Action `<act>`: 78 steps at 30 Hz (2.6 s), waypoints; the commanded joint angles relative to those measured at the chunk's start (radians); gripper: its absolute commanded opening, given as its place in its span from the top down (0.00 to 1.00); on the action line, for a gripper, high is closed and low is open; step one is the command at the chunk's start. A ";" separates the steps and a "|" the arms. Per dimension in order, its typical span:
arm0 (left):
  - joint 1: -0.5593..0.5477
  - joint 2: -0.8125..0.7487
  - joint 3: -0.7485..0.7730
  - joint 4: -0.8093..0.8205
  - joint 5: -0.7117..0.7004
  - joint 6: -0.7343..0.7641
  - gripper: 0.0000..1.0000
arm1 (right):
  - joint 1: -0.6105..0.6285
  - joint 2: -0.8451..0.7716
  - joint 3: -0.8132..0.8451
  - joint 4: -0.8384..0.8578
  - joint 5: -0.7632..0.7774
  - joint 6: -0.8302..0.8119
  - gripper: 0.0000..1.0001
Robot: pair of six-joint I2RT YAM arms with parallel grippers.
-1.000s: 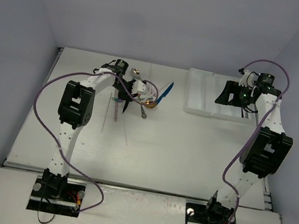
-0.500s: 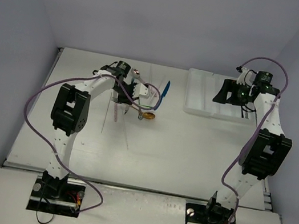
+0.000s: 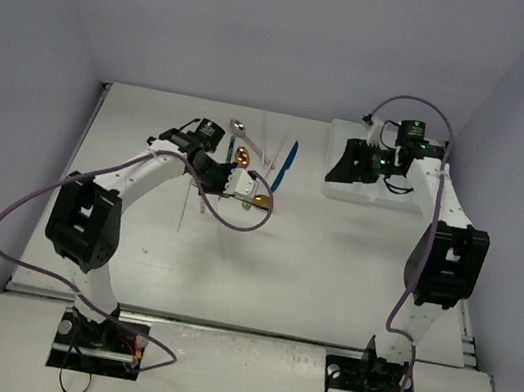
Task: Sort the eating utensils into containers
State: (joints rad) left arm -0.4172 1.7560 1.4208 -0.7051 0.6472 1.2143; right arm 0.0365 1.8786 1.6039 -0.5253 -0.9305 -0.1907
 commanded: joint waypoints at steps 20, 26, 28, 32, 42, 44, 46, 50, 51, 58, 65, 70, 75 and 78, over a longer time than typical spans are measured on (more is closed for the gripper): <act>-0.167 -0.378 -0.180 -0.067 -0.038 0.240 1.00 | 0.385 -0.104 -0.224 0.009 -0.202 -0.029 0.35; -0.178 -0.380 -0.175 -0.069 -0.032 0.229 1.00 | 0.460 -0.118 -0.224 0.010 -0.162 -0.026 0.35; -0.180 -0.382 -0.172 -0.080 -0.031 0.231 1.00 | 0.465 -0.117 -0.216 0.010 -0.162 -0.026 0.35; -0.192 -0.385 -0.175 -0.083 -0.039 0.242 1.00 | 0.484 -0.118 -0.202 0.009 -0.154 -0.023 0.38; -0.196 -0.382 -0.147 -0.079 -0.045 0.228 1.00 | 0.529 -0.084 -0.194 0.010 -0.161 -0.030 0.59; -0.196 -0.378 -0.140 -0.079 -0.048 0.231 1.00 | 0.538 -0.082 -0.191 0.010 -0.167 -0.028 0.63; -0.196 -0.377 -0.138 -0.079 -0.052 0.232 1.00 | 0.543 -0.080 -0.190 0.010 -0.168 -0.028 0.69; -0.198 -0.380 -0.144 -0.079 -0.059 0.227 0.86 | 0.543 -0.076 -0.190 0.010 -0.170 -0.024 0.90; -0.198 -0.383 -0.146 -0.080 -0.060 0.222 0.61 | 0.543 -0.076 -0.191 0.010 -0.169 -0.020 0.96; -0.198 -0.453 -0.167 -0.079 -0.042 0.207 0.16 | 0.534 -0.084 -0.194 0.012 -0.136 -0.007 1.00; -0.196 -0.598 -0.197 0.010 -0.093 -0.034 0.14 | 0.376 -0.080 -0.158 0.015 -0.015 0.017 1.00; -0.187 -0.589 -0.140 0.084 -0.312 -0.441 0.11 | 0.136 -0.097 -0.069 0.016 0.134 0.034 1.00; -0.184 -0.547 -0.087 0.090 -0.415 -0.793 0.11 | -0.049 -0.116 0.039 0.010 0.339 0.009 1.00; -0.181 -0.482 -0.041 0.074 -0.503 -1.030 0.11 | -0.152 -0.110 0.077 0.013 0.424 -0.010 1.00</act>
State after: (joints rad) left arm -0.6064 1.2202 1.2876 -0.6713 0.2843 0.5896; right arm -0.0269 1.8134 1.6146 -0.5110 -0.6609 -0.1767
